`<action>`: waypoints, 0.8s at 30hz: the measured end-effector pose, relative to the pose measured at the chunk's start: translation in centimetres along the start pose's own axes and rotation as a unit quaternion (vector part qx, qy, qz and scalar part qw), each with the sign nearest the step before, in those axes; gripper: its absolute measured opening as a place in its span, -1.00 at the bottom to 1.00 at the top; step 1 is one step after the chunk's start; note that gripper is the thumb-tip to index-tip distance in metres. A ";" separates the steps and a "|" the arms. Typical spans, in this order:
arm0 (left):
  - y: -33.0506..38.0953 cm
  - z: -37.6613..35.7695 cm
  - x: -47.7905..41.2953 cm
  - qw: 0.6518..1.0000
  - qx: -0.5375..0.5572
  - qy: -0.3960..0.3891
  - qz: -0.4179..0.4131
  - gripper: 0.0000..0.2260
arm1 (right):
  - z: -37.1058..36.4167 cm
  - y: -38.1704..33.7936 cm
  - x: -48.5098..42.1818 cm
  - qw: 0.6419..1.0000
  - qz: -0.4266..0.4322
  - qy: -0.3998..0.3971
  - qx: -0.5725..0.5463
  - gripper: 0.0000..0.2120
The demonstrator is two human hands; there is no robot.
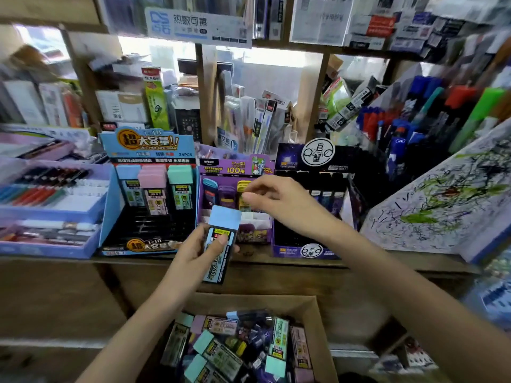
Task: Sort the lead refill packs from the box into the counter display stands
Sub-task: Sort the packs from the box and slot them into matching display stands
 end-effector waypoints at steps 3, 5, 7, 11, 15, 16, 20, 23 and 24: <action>0.6 2.5 0.4 0.999 -0.006 0.031 -0.011 -0.83 | -4.8 -1.9 -2.0 0.998 0.010 -0.052 -0.014 -0.84; 1.2 4.3 0.9 0.999 -0.018 0.042 -0.024 -0.80 | -6.7 -3.1 -3.4 0.998 0.024 -0.064 -0.015 -0.87; 1.6 6.2 1.3 0.998 -0.036 0.048 -0.033 -0.75 | -8.3 -4.2 -4.7 0.996 0.036 -0.081 -0.018 -0.89; 1.3 11.7 1.5 0.986 -0.122 0.099 -0.046 -0.78 | -10.2 -6.7 -7.7 0.995 0.067 -0.073 -0.025 -0.92; -0.9 18.2 1.0 0.934 -0.277 0.223 -0.026 -0.74 | -11.2 -8.3 -11.8 0.997 0.073 0.001 -0.034 -0.93; -1.5 19.4 0.8 0.919 -0.312 0.239 -0.020 -0.73 | -11.7 -8.5 -12.8 0.997 0.075 0.016 -0.031 -0.94; -3.8 20.7 -0.3 0.862 -0.442 0.246 -0.010 -0.72 | -13.8 -8.4 -15.5 0.995 0.074 0.068 0.008 -0.89; -5.3 20.7 -0.3 0.838 -0.488 0.244 0.005 -0.70 | -14.6 -8.2 -16.5 0.991 0.084 0.091 0.054 -0.85; -5.7 20.7 -0.2 0.837 -0.489 0.246 0.001 -0.70 | -14.7 -8.1 -16.7 0.990 0.086 0.092 0.064 -0.85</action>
Point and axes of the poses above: each hand's wrist, its own x-axis away from the middle knuckle, its own z-axis out of the back of the hand, y = z × x, the point moved 6 cm from there along -x, towards the middle knuckle, and after that the axes turned 5 degrees about -x, right-handed, at the moved point
